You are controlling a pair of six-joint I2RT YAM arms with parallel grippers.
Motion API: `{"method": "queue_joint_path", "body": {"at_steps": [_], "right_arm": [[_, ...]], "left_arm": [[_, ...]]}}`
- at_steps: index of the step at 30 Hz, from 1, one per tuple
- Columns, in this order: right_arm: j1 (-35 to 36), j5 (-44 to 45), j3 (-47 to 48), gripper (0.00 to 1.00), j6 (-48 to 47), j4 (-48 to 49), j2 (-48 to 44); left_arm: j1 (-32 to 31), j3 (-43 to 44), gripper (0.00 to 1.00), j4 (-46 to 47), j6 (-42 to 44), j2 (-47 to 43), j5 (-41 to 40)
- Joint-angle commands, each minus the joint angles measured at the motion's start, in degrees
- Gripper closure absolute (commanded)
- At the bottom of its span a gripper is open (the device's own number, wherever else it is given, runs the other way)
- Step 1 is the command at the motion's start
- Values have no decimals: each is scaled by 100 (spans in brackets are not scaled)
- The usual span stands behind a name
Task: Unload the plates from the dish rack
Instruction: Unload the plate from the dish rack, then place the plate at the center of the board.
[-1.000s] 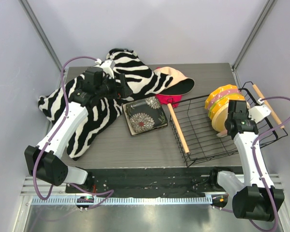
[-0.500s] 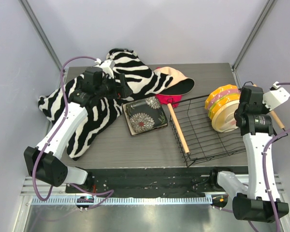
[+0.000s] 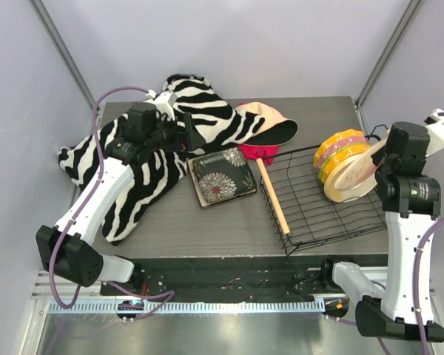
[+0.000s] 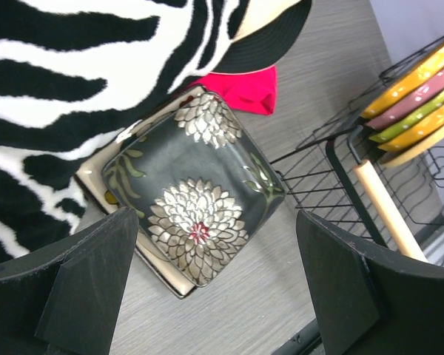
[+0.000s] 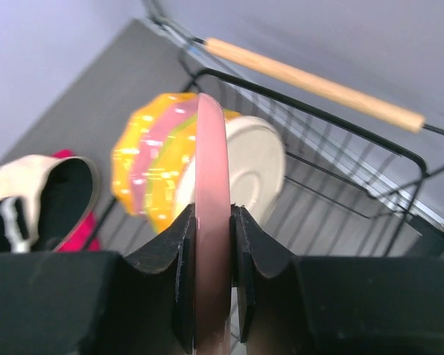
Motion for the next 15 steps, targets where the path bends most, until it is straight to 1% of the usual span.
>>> {"method": "queue_joint_path", "body": {"at_steps": [1, 3, 5, 6, 7, 8, 9, 10, 11, 12, 13, 14, 15], "right_arm": [[7, -1003, 760, 99, -166, 708, -188], [7, -1528, 970, 99, -175, 787, -179], [7, -2047, 1033, 99, -184, 927, -170], [7, -2624, 1041, 99, -166, 1137, -187], [7, -2908, 1015, 99, -140, 1269, -188], [7, -3190, 972, 99, -44, 1392, -188], [7, -3767, 893, 99, 9, 1655, -188], [7, -3999, 840, 99, 71, 1788, -188], [7, -4253, 805, 99, 149, 1928, -179], [7, -4447, 735, 99, 194, 2173, -179], [7, -4841, 690, 99, 238, 2306, -170], [7, -5036, 664, 99, 282, 2421, -161], [7, -5230, 603, 99, 378, 2639, -126]], "left_arm": [[26, -60, 7, 514, -291, -105, 653], [35, -103, 7, 672, -415, -78, 872], [52, -147, 6, 813, -713, -61, 1328], [78, -182, 6, 1074, -862, -43, 1522], [87, -244, 7, 1277, -1220, -34, 1994], [87, -296, 7, 1497, -1398, -17, 2207], [87, -454, 7, 1725, -1635, -8, 2392], [87, -542, 7, 2232, -1854, 1, 2803], [96, -613, 7, 2498, -2379, 70, 2981], [87, -709, 7, 2797, -2645, 106, 3200], [96, -875, 7, 3452, -2900, 150, 3377], [96, -981, 7, 3755, -3468, 202, 3639], [96, -1061, 7, 4097, -3700, 264, 3703]]}}
